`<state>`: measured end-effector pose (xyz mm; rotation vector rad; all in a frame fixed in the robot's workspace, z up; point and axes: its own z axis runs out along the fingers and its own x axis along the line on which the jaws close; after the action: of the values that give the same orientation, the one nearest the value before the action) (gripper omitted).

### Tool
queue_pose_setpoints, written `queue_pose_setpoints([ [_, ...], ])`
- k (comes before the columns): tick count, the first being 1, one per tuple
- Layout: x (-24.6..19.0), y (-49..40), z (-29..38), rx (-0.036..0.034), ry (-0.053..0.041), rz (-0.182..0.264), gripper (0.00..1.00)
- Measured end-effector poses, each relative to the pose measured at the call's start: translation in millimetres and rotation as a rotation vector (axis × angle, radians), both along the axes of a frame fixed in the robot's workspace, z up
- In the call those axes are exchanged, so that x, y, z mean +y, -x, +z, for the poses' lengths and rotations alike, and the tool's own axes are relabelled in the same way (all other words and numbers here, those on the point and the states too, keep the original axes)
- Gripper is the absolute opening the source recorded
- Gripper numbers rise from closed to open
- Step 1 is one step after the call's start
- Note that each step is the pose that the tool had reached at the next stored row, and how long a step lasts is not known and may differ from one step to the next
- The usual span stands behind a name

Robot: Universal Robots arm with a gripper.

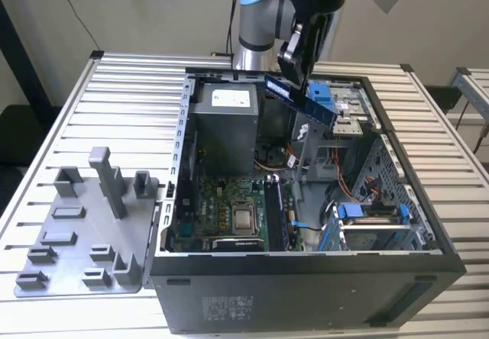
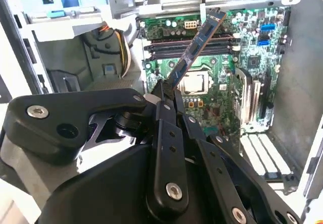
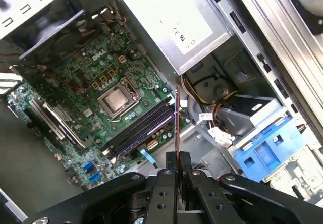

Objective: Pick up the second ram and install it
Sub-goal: 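Insert the second ram into the second slot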

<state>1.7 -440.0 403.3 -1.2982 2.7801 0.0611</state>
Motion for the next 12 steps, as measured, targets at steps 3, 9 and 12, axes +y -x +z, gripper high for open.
queue_pose_setpoints([
  [3,0.0,0.0,-0.5,0.0000,-0.0001,-0.048,0.14],
  [9,0.0,0.0,-1.5,0.0000,0.0000,-0.143,0.14],
  [12,0.0,0.0,-2.0,0.0000,0.0000,-0.191,0.14],
])
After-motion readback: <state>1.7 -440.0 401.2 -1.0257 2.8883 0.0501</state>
